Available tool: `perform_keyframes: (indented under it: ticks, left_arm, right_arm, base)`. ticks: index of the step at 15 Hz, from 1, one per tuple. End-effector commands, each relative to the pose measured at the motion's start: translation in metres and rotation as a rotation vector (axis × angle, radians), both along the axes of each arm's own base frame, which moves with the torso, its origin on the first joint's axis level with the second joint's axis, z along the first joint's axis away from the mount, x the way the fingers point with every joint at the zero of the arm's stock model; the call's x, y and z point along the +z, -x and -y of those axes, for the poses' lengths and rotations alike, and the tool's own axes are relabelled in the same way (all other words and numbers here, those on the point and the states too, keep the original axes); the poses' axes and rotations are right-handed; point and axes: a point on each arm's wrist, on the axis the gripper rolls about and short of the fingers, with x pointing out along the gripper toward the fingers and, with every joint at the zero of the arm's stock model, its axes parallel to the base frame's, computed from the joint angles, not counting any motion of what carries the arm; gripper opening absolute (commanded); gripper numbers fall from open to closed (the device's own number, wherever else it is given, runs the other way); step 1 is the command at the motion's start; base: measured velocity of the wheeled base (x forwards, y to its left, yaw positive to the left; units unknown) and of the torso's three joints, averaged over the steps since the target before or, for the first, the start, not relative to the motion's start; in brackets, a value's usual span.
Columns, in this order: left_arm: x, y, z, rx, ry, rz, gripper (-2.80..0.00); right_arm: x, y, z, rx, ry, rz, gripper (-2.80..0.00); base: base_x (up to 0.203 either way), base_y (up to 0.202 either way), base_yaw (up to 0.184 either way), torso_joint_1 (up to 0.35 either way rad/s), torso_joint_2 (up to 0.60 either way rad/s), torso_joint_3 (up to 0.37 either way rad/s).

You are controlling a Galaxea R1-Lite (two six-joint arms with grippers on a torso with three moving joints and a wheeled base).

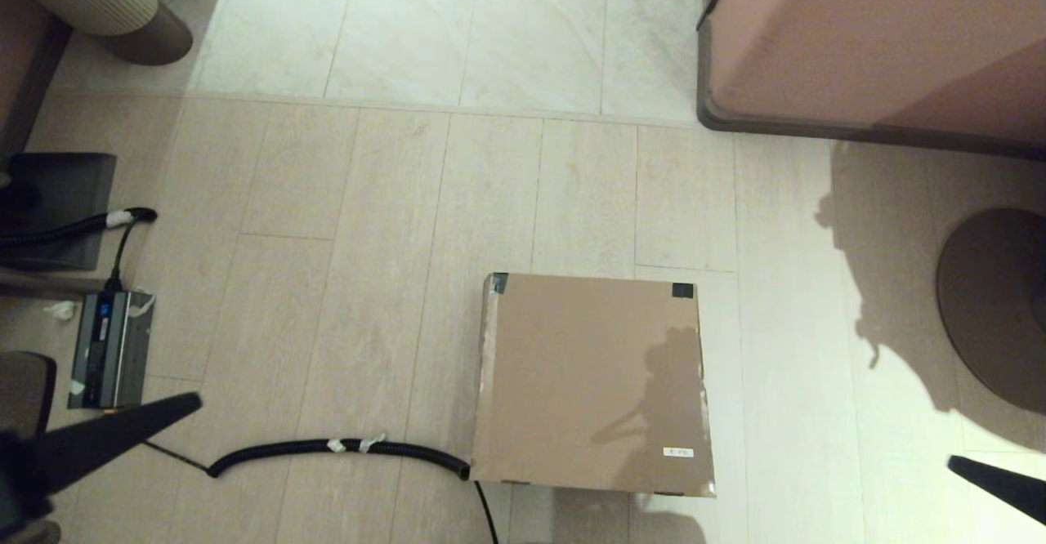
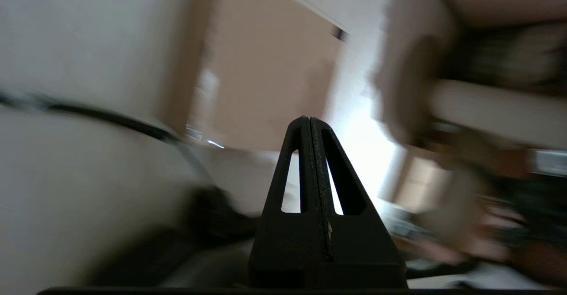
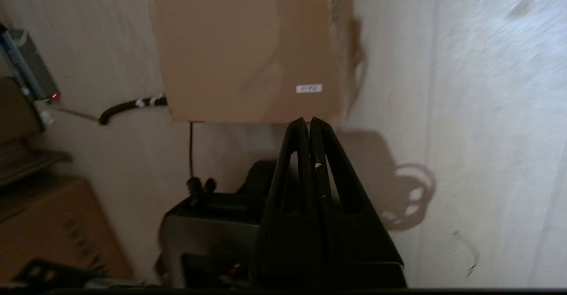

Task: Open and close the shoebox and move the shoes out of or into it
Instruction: Open the shoe box

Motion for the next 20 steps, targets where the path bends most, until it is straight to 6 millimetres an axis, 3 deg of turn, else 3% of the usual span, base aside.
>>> perform_keyframes:
  ticks: [1, 5, 7, 9, 12, 14, 17, 20]
  left_arm:
    - [-0.028, -0.07, 0.004, -0.056, 0.108, -0.259, -2.8]
    - [-0.079, -0.149, 0.012, -0.163, 0.226, -0.403, -2.8]
    - [-0.097, -0.176, 0.017, -0.202, 0.244, -0.392, -2.8]
    - [-0.101, -0.189, 0.037, -0.279, 0.24, -0.368, -2.8]
    - [-0.11, -0.197, 0.067, -0.271, 0.179, -0.366, -2.8]
    - [-0.113, -0.2, 0.077, -0.257, 0.12, -0.333, -2.8]
    - [-0.109, -0.2, 0.093, -0.278, 0.095, -0.305, -2.8]
    - [-0.108, -0.202, 0.106, -0.282, 0.08, -0.292, -2.8]
  right_arm:
    - [-0.034, -0.074, -0.001, 0.045, -0.05, -0.292, -2.8]
    - [-0.092, -0.157, 0.001, 0.154, -0.112, -0.326, -2.8]
    - [-0.122, -0.183, 0.008, 0.196, -0.119, -0.279, -2.8]
    - [-0.148, -0.2, 0.017, 0.215, -0.12, -0.222, -2.8]
    - [-0.181, -0.21, 0.024, 0.215, -0.116, -0.185, -2.8]
    - [-0.198, -0.212, 0.025, 0.209, -0.106, -0.152, -2.8]
    - [-0.244, -0.205, 0.025, 0.177, -0.092, -0.188, -2.8]
    - [-0.252, -0.204, 0.024, 0.166, -0.08, -0.179, -2.8]
  base:
    - [0.0, 0.0, 0.0, 0.0, 0.0, 0.0]
    - [0.0, 0.0, 0.0, 0.0, 0.0, 0.0]
    - [0.0, 0.0, 0.0, 0.0, 0.0, 0.0]
    - [0.0, 0.0, 0.0, 0.0, 0.0, 0.0]
    - [0.0, 0.0, 0.0, 0.0, 0.0, 0.0]
    - [0.0, 0.0, 0.0, 0.0, 0.0, 0.0]
    - [0.0, 0.0, 0.0, 0.0, 0.0, 0.0]
    - [0.0, 0.0, 0.0, 0.0, 0.0, 0.0]
